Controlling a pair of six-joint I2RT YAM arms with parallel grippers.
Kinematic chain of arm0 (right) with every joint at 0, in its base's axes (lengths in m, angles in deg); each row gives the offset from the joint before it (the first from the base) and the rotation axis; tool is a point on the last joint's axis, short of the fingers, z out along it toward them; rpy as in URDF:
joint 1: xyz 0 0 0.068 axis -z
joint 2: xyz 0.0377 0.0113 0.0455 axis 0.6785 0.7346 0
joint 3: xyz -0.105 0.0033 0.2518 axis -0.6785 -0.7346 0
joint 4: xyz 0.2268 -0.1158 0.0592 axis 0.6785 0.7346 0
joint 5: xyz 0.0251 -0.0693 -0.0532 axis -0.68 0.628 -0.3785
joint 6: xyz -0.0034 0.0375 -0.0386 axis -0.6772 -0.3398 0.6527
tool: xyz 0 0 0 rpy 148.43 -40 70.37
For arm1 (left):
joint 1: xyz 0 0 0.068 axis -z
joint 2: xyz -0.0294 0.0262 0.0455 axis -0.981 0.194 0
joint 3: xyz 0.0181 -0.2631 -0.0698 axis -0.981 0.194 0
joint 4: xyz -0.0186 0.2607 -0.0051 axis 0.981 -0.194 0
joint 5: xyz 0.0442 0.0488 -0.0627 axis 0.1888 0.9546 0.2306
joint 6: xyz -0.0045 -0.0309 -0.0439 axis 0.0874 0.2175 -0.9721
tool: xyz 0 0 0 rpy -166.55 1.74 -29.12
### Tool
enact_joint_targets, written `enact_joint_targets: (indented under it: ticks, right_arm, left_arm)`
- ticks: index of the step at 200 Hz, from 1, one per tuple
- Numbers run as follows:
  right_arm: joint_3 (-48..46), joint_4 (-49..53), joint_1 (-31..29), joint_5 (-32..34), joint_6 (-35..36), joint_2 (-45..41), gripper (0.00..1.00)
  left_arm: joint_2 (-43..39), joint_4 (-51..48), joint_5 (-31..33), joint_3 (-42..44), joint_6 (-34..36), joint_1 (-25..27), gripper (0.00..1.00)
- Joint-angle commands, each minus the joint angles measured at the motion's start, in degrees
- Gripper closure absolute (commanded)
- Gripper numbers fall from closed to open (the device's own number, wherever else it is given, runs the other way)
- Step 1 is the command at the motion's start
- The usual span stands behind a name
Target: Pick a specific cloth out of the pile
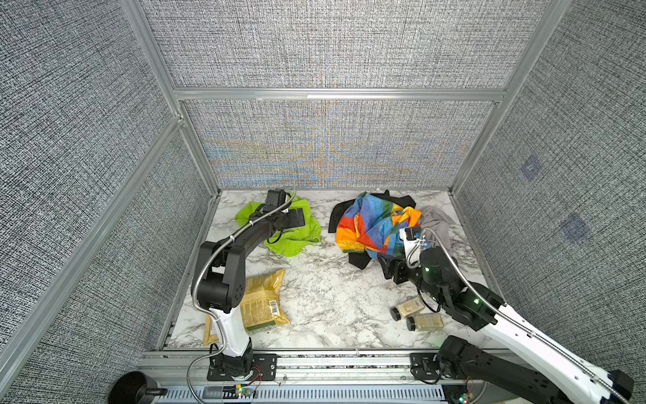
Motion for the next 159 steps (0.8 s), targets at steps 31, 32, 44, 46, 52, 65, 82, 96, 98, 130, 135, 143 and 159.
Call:
enact_joint_targets:
  ticks: [31,32,44,46,52,65,82,96,98,130,135,143,159]
  right_arm:
    - [-0.7,-2.4,0.0,-0.6,0.0,0.9,0.19]
    - [-0.7,-2.4,0.0,-0.6,0.0,0.9,0.19]
    - [-0.7,-2.7,0.0,-0.9,-0.1,1.3,0.19]
    - [-0.7,-2.8,0.0,-0.8,-0.1,1.3,0.19]
    - [-0.7,-2.8,0.0,-0.9,-0.2,1.6,0.19]
    - [-0.5,-2.7,0.0,-1.1,-0.2,1.8,0.19]
    - [-0.4,-2.4,0.0,-1.2,-0.3,1.7,0.19]
    - [-0.4,-2.0,0.0,-1.1,-0.3,1.3,0.19]
    - [-0.4,-1.9,0.0,-1.0,-0.3,1.3,0.19]
    - [-1.4,-1.4,0.0,-1.7,0.8,0.0,0.19]
    - [-1.7,-1.8,0.0,-2.5,1.2,-0.3,0.19]
    - [-2.2,-2.7,0.0,-4.2,1.8,-0.7,0.19]
    - [-3.2,-4.8,0.1,-7.6,2.5,-1.2,0.19]
  left_arm:
    - [-3.0,-9.3,2.9,3.6,3.9,0.6,0.01]
    - [-2.9,-9.3,2.8,3.6,4.0,0.6,0.01]
    - [-1.9,-9.0,2.4,4.4,4.0,0.7,0.01]
    - [-1.8,-8.8,2.3,4.6,4.0,0.7,0.01]
    - [-1.2,-8.1,2.1,5.0,3.9,0.7,0.01]
    - [0.2,-6.6,1.4,5.3,3.3,0.7,0.02]
    - [2.9,-4.9,1.1,4.6,2.5,0.7,0.02]
    - [4.8,-3.6,1.1,3.9,1.7,0.7,0.04]
    - [5.0,-3.4,1.3,3.8,1.7,0.7,0.05]
    - [6.9,0.0,2.3,3.0,-1.0,-0.4,0.06]
    - [7.2,0.3,2.2,2.8,-1.3,-0.6,0.06]
    - [7.5,0.6,1.9,2.3,-1.7,-0.7,0.06]
    - [8.7,0.3,1.7,0.9,-2.0,-0.7,0.05]
